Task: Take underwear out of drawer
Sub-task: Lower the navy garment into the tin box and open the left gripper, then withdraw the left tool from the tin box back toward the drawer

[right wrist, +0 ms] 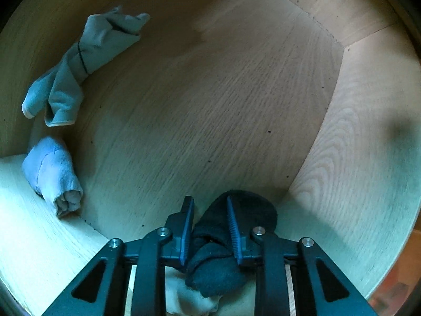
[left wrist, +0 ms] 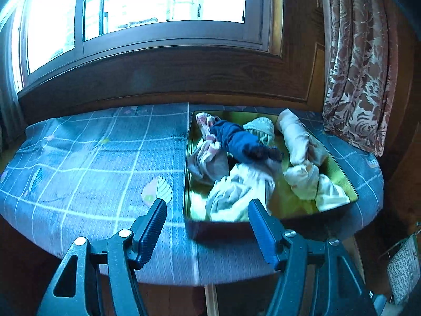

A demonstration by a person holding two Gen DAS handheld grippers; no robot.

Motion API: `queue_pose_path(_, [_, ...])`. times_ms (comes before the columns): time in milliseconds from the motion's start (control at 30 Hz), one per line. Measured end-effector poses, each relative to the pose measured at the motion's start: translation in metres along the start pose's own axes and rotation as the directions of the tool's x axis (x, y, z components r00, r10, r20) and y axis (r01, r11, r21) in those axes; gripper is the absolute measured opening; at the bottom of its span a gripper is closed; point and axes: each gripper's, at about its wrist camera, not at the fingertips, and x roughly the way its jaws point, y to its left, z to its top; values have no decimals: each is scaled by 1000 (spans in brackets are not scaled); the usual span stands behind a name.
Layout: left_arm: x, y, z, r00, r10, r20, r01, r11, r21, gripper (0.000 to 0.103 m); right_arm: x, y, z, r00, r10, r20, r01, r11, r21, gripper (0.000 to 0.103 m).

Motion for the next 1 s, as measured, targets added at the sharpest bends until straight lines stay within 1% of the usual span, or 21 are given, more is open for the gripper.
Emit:
queue_pose_path(67, [-6, 2, -6, 1000, -6, -1, 6, 1000, -1, 65, -1, -3, 0, 1000, 9, -2, -9, 1000, 10, 27])
queue_pose_path(100, [-7, 3, -9, 1000, -6, -4, 6, 1000, -3, 65, -3, 0, 0, 1000, 0, 5, 0, 1000, 20, 27])
queue_pose_path(167, [-11, 7, -17, 1000, -13, -9, 13, 1000, -13, 65, -3, -8, 3, 1000, 24, 2, -24, 999, 35, 33])
queue_pose_path(233, [-13, 10, -22, 1000, -22, -13, 21, 1000, -20, 65, -8, -14, 7, 997, 77, 1, -77, 995, 69, 41])
queue_pose_path(300, [-16, 12, -28, 1000, -28, -15, 27, 999, -24, 65, -15, -19, 9, 994, 111, 8, -111, 990, 92, 45])
queue_pose_path(433, [-22, 14, -40, 998, -53, -19, 52, 998, -26, 65, -31, -26, 11, 992, 124, 21, -125, 981, 147, 46])
queue_pose_path(600, [-26, 13, -52, 995, -94, -33, 93, 995, -22, 65, -50, -31, 4, 990, 128, 54, -137, 962, 237, 48])
queue_pose_path(667, [-27, 10, -57, 993, -111, -33, 111, 994, -14, 65, -53, -28, -1, 994, 93, 56, -105, 961, 255, 48])
queue_pose_path(733, [-28, 7, -61, 991, -129, -37, 129, 992, 1, 65, -53, -16, -6, 999, 13, 32, -21, 970, 242, 48])
queue_pose_path(767, [-29, 5, -62, 990, -137, -37, 137, 990, 8, 65, -50, -9, -5, 997, -78, 4, 75, 974, 216, 52])
queue_pose_path(800, [-30, 3, -64, 988, -148, -36, 149, 989, 19, 65, -48, -3, -4, 988, -156, -13, 156, 968, 195, 70])
queue_pose_path(833, [-31, 2, -66, 987, -154, -37, 155, 988, 26, 65, -44, 1, -4, 963, -268, -18, 267, 951, 157, 70])
queue_pose_path(900, [-33, 0, -70, 984, -177, -37, 178, 983, 36, 65, -38, 5, -1, 952, -303, -39, 306, 942, 138, 69])
queue_pose_path(967, [-35, 0, -74, 979, -200, -40, 201, 979, 37, 65, -33, 6, 3, 952, -300, -66, 307, 942, 137, 65])
queue_pose_path(1000, [-35, 0, -76, 978, -206, -42, 208, 978, 37, 65, -30, 7, 5, 944, -320, -81, 328, 937, 122, 63])
